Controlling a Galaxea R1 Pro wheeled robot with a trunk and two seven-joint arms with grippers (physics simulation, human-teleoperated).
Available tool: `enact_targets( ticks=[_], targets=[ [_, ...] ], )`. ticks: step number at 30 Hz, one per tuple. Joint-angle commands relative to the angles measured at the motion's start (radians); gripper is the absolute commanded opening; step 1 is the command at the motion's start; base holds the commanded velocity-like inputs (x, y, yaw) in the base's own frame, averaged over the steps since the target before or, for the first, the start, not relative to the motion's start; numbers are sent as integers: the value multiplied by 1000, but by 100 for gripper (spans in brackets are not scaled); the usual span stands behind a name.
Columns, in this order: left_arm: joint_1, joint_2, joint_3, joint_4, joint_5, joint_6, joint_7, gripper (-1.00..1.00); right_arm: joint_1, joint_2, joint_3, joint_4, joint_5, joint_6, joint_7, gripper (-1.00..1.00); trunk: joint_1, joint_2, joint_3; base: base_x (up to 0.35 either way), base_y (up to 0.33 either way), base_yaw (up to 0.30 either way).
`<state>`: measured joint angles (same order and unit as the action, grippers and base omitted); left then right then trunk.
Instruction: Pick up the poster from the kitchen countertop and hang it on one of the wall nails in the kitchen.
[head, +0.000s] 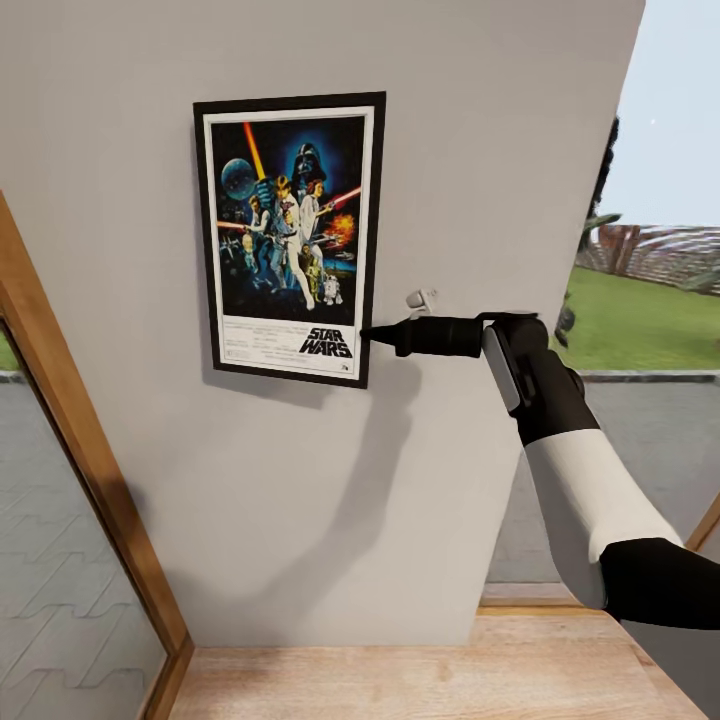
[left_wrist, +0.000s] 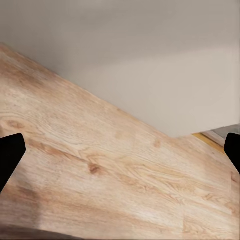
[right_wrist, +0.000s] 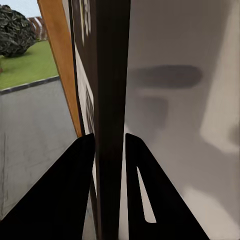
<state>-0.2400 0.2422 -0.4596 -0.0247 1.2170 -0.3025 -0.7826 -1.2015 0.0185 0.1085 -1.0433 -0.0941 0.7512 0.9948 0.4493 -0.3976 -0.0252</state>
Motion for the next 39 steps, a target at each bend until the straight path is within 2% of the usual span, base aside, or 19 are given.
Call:
enact_targets(
  ticks=[1,39],
  targets=[
    [-1,0,-8,0,6,-6,-1,100,-1,0,0,0,-10,10,-2,-100,1,-2,-2,17,35,0],
    [0,4,-9,1,6,-6,-1,100,-1,1,2,-2,-6,7,-3,-100,1,-2,-2,2,21,0]
  ],
)
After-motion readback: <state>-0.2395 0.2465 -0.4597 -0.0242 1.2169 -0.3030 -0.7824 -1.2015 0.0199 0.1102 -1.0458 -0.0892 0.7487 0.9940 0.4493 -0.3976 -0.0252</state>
